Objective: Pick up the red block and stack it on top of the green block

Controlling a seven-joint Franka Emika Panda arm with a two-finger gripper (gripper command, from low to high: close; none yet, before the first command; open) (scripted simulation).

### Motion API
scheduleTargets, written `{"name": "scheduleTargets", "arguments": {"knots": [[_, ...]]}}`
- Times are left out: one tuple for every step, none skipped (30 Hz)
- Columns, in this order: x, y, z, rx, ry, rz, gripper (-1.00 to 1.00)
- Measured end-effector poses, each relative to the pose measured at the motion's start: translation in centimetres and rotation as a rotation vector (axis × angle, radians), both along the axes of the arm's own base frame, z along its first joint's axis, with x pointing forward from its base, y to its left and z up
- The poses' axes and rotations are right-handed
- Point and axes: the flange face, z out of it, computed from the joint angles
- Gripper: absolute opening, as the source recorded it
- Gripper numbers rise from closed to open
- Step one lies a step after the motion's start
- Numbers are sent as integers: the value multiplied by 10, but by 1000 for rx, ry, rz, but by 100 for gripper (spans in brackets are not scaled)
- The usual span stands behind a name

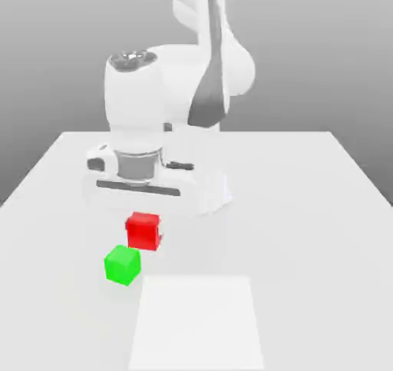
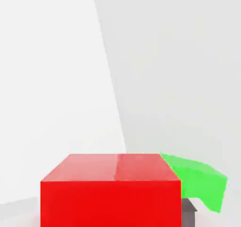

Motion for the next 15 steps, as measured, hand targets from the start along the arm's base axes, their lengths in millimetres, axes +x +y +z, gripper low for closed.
{"name": "scheduleTargets", "arguments": {"knots": [[-4, -5, -2, 5, -1, -25, -100], [-5, -7, -5, 11, -1, -36, -100], [-5, -8, -10, 16, -2, -41, -100], [-5, -8, -14, 21, -3, -43, -100], [-5, -9, -19, 24, -4, -44, -100], [-4, -8, -24, 26, -4, -45, -100], [-4, -9, -30, 27, -5, -45, -100], [-4, -9, -36, 26, -5, -46, -100], [-4, -9, -41, 25, -5, -47, -100], [-5, -9, -47, 21, -5, -48, -100], [-6, -10, -53, 17, -4, -49, -100], [-7, -10, -59, 11, -3, -51, -100], [-9, -11, -64, 6, -1, -52, 100], [-9, -11, -64, 6, -1, -52, 100], [-9, -11, -64, 6, -1, -52, 100]]}}
